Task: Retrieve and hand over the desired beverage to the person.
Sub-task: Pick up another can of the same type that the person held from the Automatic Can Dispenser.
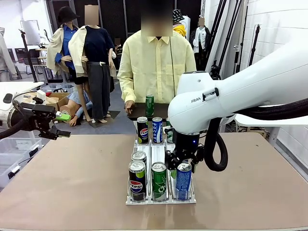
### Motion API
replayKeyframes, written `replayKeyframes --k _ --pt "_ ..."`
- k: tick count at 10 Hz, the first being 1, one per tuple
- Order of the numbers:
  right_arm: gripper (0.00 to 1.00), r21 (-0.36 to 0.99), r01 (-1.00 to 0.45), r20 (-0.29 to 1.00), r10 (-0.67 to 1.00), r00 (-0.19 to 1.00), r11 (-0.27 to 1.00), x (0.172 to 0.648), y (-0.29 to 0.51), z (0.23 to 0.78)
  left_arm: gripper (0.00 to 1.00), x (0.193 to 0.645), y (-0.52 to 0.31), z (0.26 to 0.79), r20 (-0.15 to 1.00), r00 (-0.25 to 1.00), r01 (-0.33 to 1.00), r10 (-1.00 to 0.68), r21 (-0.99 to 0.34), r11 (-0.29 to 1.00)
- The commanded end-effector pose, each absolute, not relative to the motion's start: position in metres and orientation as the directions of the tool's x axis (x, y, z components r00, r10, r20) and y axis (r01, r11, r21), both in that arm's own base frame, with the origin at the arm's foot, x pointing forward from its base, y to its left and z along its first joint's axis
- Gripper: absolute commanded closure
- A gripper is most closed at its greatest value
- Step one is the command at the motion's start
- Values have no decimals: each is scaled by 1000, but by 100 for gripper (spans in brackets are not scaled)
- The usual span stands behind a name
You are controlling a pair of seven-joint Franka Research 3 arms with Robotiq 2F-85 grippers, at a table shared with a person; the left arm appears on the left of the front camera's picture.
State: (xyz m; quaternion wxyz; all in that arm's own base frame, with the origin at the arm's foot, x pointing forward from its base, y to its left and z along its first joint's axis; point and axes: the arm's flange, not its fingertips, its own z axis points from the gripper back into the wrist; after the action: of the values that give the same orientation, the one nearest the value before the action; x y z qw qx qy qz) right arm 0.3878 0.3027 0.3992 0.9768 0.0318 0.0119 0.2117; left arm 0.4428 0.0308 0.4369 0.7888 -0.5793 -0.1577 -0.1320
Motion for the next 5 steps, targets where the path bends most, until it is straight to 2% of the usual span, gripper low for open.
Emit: replayKeyframes --k 1,5 --pt "30 39 -394 -8 395 919 918 389 311 397 0 442 32 439 407 913 396 -23 -871 293" --pt "52 41 -397 -19 398 917 917 390 311 395 0 442 32 439 407 913 396 -23 -871 293"
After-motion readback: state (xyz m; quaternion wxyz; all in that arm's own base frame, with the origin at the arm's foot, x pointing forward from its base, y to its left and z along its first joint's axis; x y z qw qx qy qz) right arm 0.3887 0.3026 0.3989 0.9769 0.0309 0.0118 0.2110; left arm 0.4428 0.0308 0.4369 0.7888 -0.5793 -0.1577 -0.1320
